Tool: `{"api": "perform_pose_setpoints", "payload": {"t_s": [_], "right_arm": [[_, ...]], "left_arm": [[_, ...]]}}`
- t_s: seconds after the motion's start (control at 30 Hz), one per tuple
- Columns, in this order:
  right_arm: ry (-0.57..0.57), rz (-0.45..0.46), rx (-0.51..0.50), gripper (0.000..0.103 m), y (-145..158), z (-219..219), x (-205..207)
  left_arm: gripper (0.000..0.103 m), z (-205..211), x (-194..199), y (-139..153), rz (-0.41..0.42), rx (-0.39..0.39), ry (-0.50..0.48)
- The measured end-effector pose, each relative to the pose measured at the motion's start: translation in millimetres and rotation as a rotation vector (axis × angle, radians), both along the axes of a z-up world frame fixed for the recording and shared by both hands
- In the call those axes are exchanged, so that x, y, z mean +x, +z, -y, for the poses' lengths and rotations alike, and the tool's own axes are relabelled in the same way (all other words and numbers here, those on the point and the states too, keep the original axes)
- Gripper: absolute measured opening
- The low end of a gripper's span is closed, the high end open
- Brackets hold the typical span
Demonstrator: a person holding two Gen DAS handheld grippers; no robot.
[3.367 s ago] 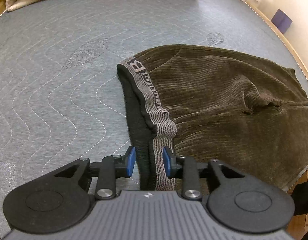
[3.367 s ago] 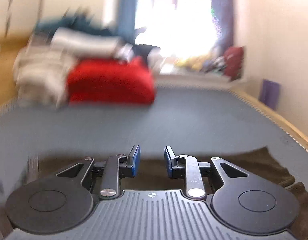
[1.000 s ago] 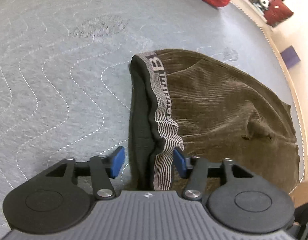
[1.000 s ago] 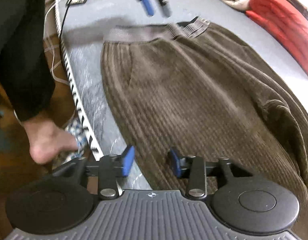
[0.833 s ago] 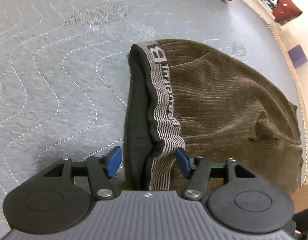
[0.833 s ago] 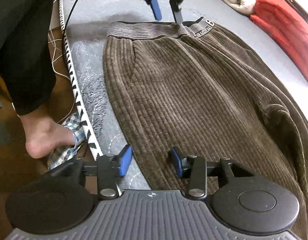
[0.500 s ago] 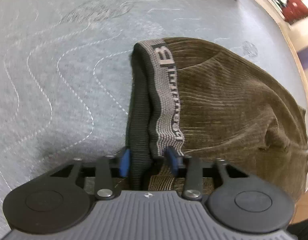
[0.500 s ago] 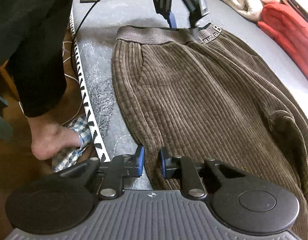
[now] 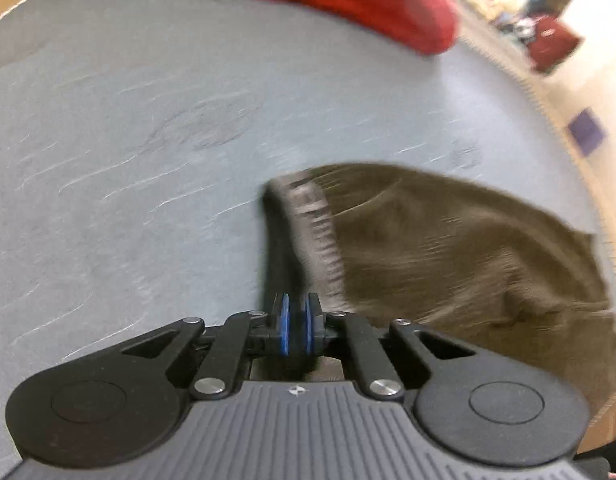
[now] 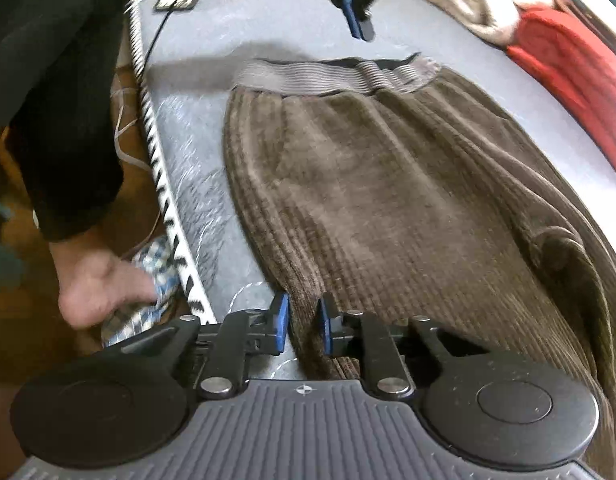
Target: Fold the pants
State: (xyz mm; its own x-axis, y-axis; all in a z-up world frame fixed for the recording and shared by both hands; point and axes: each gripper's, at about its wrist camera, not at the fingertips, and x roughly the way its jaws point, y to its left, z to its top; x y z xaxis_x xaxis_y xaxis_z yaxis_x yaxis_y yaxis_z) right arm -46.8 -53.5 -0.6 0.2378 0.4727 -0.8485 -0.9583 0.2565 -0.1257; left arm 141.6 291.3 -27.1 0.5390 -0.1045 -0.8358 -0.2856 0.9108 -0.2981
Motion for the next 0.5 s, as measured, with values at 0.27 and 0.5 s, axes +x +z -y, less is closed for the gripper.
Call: {"api": "perform_pose_setpoints", "payload": {"t_s": [0.27, 0.5], "right_arm": [[-0.252, -0.083, 0.050, 0.041, 7, 28, 31], [-0.418, -0.061, 0.199, 0.041, 44, 57, 53]], "left_arm": [[0.012, 47, 19, -41, -0.224, 0.102, -0.203], [0.026, 50, 23, 4, -0.089, 0.134, -0.099]]}}
